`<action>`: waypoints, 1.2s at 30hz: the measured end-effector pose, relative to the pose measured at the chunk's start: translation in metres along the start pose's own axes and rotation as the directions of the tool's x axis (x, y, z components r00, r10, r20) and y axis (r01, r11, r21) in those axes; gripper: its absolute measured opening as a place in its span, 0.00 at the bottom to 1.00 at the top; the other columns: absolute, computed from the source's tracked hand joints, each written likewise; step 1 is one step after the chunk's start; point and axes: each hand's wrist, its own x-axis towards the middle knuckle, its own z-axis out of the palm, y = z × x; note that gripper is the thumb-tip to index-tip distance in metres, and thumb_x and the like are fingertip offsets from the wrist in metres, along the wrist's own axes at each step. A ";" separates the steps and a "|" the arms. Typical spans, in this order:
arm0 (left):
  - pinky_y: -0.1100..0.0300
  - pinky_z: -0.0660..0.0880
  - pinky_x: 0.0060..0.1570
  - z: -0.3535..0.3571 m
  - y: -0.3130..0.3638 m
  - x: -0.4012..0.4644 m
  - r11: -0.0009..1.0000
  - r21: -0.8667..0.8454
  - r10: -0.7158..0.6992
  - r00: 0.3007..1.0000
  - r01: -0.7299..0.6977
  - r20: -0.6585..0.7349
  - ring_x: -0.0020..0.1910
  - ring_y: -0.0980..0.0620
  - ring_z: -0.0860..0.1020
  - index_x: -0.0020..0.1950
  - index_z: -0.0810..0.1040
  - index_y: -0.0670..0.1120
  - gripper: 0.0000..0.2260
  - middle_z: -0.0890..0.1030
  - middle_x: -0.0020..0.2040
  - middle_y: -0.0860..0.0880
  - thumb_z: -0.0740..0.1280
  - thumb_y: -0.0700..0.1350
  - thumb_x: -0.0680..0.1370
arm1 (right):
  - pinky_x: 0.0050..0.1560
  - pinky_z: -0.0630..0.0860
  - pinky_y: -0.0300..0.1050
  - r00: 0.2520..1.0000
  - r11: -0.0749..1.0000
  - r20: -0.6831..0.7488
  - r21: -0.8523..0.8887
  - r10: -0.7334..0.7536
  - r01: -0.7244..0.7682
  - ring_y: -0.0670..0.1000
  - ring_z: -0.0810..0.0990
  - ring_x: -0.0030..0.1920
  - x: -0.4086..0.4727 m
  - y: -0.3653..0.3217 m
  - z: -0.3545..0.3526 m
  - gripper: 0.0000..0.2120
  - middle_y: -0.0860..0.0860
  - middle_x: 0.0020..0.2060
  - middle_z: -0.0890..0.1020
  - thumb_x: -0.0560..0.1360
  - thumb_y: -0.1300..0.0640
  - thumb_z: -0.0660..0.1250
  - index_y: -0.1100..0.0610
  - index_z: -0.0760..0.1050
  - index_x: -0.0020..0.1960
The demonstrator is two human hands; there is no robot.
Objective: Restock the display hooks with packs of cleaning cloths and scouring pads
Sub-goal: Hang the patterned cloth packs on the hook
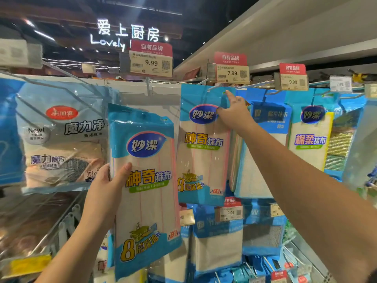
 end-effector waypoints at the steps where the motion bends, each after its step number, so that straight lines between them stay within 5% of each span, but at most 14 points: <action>1: 0.41 0.82 0.46 -0.003 0.000 -0.002 1.000 -0.020 -0.003 1.000 0.003 0.002 0.43 0.48 0.85 0.52 0.79 0.54 0.13 0.86 0.45 0.51 0.67 0.62 0.78 | 0.67 0.65 0.46 0.999 1.000 -0.039 -0.014 -0.023 0.023 0.58 0.64 0.73 -0.009 0.000 0.001 0.33 0.58 0.77 0.54 0.79 0.53 0.64 0.52 0.55 0.80; 4: 0.48 0.81 0.41 -0.006 0.002 -0.007 0.997 -0.080 -0.004 1.000 0.006 0.027 0.42 0.50 0.86 0.54 0.80 0.54 0.14 0.87 0.45 0.52 0.67 0.62 0.77 | 0.69 0.67 0.48 0.968 0.980 -0.158 0.019 -0.194 0.199 0.53 0.71 0.66 -0.040 -0.004 0.012 0.24 0.56 0.69 0.67 0.78 0.56 0.65 0.56 0.67 0.73; 6: 0.51 0.81 0.40 -0.003 0.006 -0.010 0.993 -0.120 -0.003 0.998 0.010 0.065 0.42 0.50 0.86 0.58 0.80 0.52 0.14 0.87 0.46 0.51 0.66 0.59 0.78 | 0.60 0.73 0.46 0.970 0.956 -0.044 0.164 -0.241 0.245 0.46 0.77 0.54 -0.060 -0.014 0.022 0.15 0.48 0.56 0.76 0.78 0.52 0.67 0.50 0.71 0.63; 9: 0.51 0.81 0.43 0.005 0.012 -0.014 0.983 -0.183 0.006 0.991 0.019 0.134 0.44 0.50 0.86 0.59 0.79 0.51 0.13 0.87 0.48 0.50 0.67 0.56 0.79 | 0.51 0.75 0.41 0.965 0.926 0.108 0.323 -0.241 0.195 0.45 0.79 0.49 -0.074 -0.027 0.037 0.18 0.46 0.51 0.76 0.76 0.45 0.70 0.48 0.68 0.60; 13: 0.45 0.82 0.49 0.018 0.020 -0.015 0.967 -0.248 -0.010 0.984 0.055 0.178 0.46 0.48 0.86 0.58 0.80 0.51 0.10 0.87 0.48 0.49 0.68 0.53 0.79 | 0.53 0.78 0.47 0.967 0.875 0.041 0.437 -0.252 0.209 0.49 0.79 0.50 -0.072 -0.032 0.034 0.20 0.49 0.49 0.75 0.74 0.48 0.74 0.47 0.66 0.58; 19: 0.39 0.80 0.54 0.035 0.025 -0.013 0.966 -0.253 0.003 0.981 0.047 0.194 0.48 0.47 0.85 0.54 0.80 0.55 0.12 0.87 0.48 0.50 0.71 0.59 0.75 | 0.42 0.74 0.30 0.968 0.870 -0.056 0.429 -0.245 0.245 0.42 0.73 0.45 -0.077 -0.021 0.016 0.16 0.43 0.46 0.71 0.76 0.51 0.73 0.47 0.67 0.57; 25: 0.43 0.82 0.51 0.053 0.028 -0.011 0.969 -0.243 0.002 0.982 0.045 0.188 0.44 0.50 0.86 0.53 0.80 0.53 0.08 0.87 0.45 0.52 0.71 0.55 0.77 | 0.56 0.81 0.54 0.982 0.788 -0.019 0.593 -0.190 0.164 0.55 0.80 0.51 -0.076 -0.005 0.005 0.14 0.52 0.47 0.76 0.76 0.58 0.73 0.37 0.78 0.46; 30: 0.51 0.80 0.44 0.066 0.037 -0.003 0.974 -0.227 0.026 0.975 0.026 0.221 0.42 0.53 0.86 0.54 0.79 0.53 0.10 0.87 0.45 0.54 0.69 0.56 0.78 | 0.45 0.77 0.38 0.976 0.820 0.081 0.558 -0.204 0.125 0.45 0.81 0.49 -0.067 -0.003 -0.011 0.08 0.46 0.51 0.80 0.79 0.56 0.68 0.43 0.79 0.53; 33: 0.47 0.81 0.46 0.073 0.042 0.006 0.975 -0.220 0.014 0.969 0.042 0.248 0.44 0.49 0.86 0.55 0.79 0.53 0.11 0.87 0.45 0.52 0.70 0.57 0.78 | 0.54 0.81 0.45 0.977 0.855 0.092 0.504 -0.190 0.119 0.49 0.82 0.55 -0.063 -0.001 -0.018 0.16 0.49 0.57 0.80 0.76 0.53 0.72 0.45 0.77 0.62; 36: 0.45 0.82 0.46 0.079 0.048 0.011 0.947 -0.278 -0.051 0.926 0.164 0.373 0.44 0.46 0.86 0.58 0.77 0.50 0.22 0.87 0.48 0.48 0.71 0.63 0.71 | 0.59 0.80 0.49 0.977 0.861 0.012 0.476 -0.211 0.180 0.49 0.78 0.61 -0.063 -0.003 -0.018 0.24 0.51 0.64 0.74 0.77 0.57 0.71 0.48 0.70 0.71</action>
